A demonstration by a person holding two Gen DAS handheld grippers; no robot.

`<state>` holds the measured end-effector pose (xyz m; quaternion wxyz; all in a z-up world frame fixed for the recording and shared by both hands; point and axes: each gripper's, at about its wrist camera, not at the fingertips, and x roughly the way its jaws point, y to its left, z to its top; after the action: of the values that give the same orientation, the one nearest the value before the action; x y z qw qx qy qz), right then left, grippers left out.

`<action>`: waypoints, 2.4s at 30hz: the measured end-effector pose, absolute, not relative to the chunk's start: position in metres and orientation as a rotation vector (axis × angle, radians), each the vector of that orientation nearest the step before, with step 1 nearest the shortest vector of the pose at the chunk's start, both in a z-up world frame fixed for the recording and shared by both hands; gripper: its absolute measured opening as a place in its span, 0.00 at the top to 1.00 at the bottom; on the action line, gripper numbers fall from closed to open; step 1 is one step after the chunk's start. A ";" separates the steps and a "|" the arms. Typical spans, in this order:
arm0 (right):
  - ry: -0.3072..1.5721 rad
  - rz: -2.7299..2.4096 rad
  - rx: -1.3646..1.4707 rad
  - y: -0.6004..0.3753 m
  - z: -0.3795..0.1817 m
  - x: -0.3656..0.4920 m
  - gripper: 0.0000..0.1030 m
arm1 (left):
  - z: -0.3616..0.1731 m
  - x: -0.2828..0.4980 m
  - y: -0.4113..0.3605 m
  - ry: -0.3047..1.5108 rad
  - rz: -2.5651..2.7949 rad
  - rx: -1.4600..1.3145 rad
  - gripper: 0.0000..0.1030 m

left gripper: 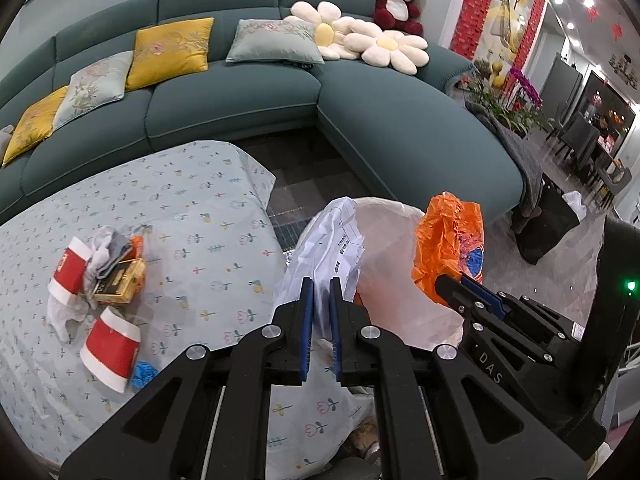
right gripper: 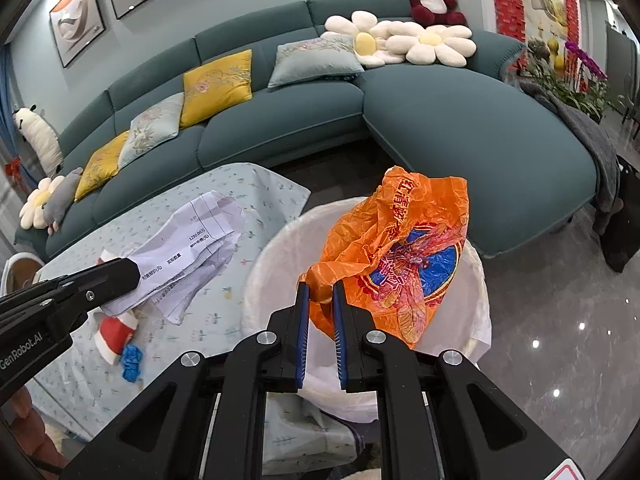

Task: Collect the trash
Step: 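Carry the receipt and orange bag over the wastebasket, then open both grippers to drop the receipt and orange bag into the wastebasket, then move both open grippers back toward the remaining trash on the table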

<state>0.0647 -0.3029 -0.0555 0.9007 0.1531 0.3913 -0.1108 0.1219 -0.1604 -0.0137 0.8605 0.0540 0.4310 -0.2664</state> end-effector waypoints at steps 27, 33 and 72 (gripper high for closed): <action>0.879 -0.274 0.315 -0.317 -0.084 0.079 0.85 | -0.047 0.145 -0.199 0.995 -0.603 0.116 0.89; 0.867 -0.303 0.274 -0.311 -0.082 0.077 0.61 | -0.048 0.146 -0.194 1.002 -0.592 0.102 0.88; 0.846 -0.317 0.025 -0.258 -0.070 0.063 0.20 | -0.049 0.114 -0.078 0.988 -0.394 0.037 0.76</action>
<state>0.0625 -0.2576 -0.0703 0.8997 0.0123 0.4086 -0.1533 0.1141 -0.0780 -0.0487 0.8618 0.0178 0.4708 -0.1880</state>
